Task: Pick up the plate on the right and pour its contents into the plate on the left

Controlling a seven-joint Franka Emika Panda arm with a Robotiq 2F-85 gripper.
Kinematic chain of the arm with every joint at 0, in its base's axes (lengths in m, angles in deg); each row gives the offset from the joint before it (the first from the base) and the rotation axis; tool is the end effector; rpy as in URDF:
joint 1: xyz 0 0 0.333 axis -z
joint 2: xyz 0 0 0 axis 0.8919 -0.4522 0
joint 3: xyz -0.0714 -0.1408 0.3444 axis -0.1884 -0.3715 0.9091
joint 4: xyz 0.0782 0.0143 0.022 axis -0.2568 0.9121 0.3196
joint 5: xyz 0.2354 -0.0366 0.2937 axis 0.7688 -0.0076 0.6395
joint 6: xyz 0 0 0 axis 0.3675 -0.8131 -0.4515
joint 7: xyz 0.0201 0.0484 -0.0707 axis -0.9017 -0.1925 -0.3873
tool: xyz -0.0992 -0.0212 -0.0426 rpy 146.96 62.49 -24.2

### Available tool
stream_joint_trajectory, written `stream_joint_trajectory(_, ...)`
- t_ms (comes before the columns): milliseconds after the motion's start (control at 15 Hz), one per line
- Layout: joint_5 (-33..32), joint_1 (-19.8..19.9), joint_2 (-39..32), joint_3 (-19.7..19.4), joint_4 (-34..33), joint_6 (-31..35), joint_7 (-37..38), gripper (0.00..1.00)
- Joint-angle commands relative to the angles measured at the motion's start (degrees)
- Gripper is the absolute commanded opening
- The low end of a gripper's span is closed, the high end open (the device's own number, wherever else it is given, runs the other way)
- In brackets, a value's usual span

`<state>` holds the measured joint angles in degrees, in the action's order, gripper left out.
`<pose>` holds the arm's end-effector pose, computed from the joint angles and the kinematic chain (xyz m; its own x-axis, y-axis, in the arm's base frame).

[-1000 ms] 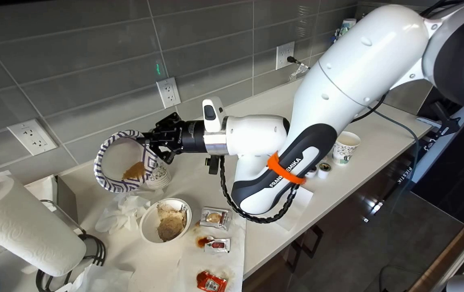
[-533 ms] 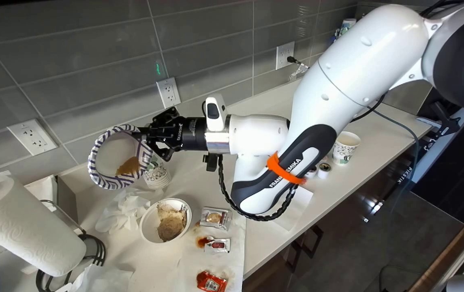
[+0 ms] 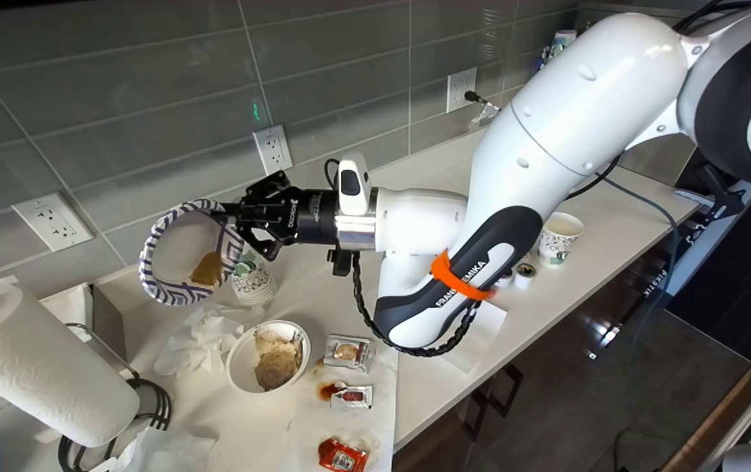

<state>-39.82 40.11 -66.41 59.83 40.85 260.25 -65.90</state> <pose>0.5535 0.3924 0.3954 -0.4386 0.2512 0.8629 0.6864 -0.5262 0.5021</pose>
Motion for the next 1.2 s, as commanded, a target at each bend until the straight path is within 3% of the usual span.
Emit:
stream_joint_trajectory(0,-1.34,-1.06,-1.47,-1.33,-1.62,2.37,-0.55,0.02)
stream_joint_trajectory(800,-2.16,-1.33,-2.83,-1.84,-3.65,4.19,-1.36,0.02)
stream_joint_trajectory(1133,-4.38,1.43,-6.25,2.09,-6.7,3.87,-2.99,0.02)
